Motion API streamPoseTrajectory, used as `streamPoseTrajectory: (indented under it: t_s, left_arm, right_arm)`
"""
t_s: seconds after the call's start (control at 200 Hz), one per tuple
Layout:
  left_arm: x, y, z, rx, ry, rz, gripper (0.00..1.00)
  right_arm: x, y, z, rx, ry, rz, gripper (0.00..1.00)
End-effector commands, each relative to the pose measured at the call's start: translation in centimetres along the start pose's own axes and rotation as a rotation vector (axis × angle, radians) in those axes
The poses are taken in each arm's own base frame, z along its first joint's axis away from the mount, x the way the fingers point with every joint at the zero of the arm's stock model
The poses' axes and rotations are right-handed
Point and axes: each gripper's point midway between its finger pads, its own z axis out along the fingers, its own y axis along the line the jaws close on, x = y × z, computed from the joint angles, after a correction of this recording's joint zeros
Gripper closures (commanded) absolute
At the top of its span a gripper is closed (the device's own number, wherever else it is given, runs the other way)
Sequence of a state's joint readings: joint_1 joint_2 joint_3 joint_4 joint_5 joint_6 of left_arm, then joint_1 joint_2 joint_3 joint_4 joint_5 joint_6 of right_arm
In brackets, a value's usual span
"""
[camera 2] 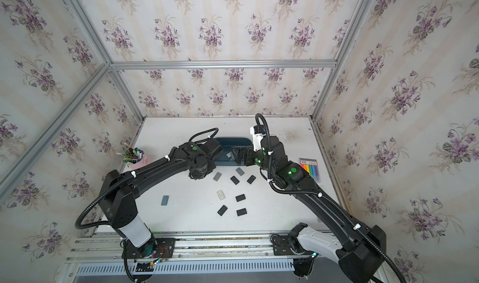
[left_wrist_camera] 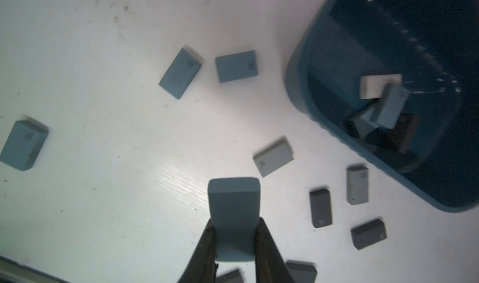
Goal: Put the eraser in the storage box
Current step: Pick up the eraser from the center of the board, then place the eraser in the storage box.
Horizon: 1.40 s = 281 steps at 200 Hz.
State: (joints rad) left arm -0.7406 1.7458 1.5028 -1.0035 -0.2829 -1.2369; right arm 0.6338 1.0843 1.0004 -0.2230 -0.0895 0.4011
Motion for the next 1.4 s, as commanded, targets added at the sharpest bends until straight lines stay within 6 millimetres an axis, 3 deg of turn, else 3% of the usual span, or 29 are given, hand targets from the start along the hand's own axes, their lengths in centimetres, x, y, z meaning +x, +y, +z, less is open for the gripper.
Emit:
streamPoseTrajectory:
  t_s: [0.0,0.21,0.305,0.46,0.614,0.789,0.999,1.054,1.249,1.399]
  left_arm:
    - [-2.3,-2.2,-1.1,0.011,-0.075,0.145,0.98]
    - [-4.7,-7.9,-0.4,0.027,-0.077,0.246,0.97]
    - [-5.3,-9.9,0.9,0.034,-0.083,0.277,0.94]
    - [-5.2,-11.4,4.3,0.041,-0.032,0.287,0.87]
    - [-4.6,-12.0,7.5,0.035,0.021,0.302,0.71]
    - [-4.6,-12.5,9.4,0.034,0.036,0.332,0.64]
    - [-4.5,-12.7,10.0,0.044,0.042,0.343,0.46]
    - [-4.4,-12.7,10.1,0.044,0.044,0.344,0.35]
    - [-4.4,-12.6,10.1,0.041,0.047,0.347,0.21]
    - [-4.5,-12.6,10.0,0.042,0.041,0.358,0.05]
  right_arm:
    - [-0.5,0.0,-0.8,0.014,-0.018,-0.001,0.0]
    - [-1.1,0.2,-2.4,0.014,-0.044,-0.005,0.0]
    - [-1.3,0.2,-3.3,0.018,-0.06,-0.005,0.0]
    - [-2.0,0.3,-5.0,0.027,-0.094,-0.01,0.0]
    - [-2.4,0.5,-6.0,0.019,-0.117,-0.015,0.0]
    - [-2.4,0.8,-6.0,0.002,-0.117,-0.009,0.0]
    - [-2.3,0.8,-5.8,-0.002,-0.116,-0.009,0.0]
    - [-2.3,0.8,-5.8,-0.002,-0.115,-0.008,0.0]
    - [-2.3,0.9,-5.6,-0.008,-0.111,-0.004,0.0]
    - [-2.3,1.0,-5.7,-0.011,-0.111,-0.001,0.0]
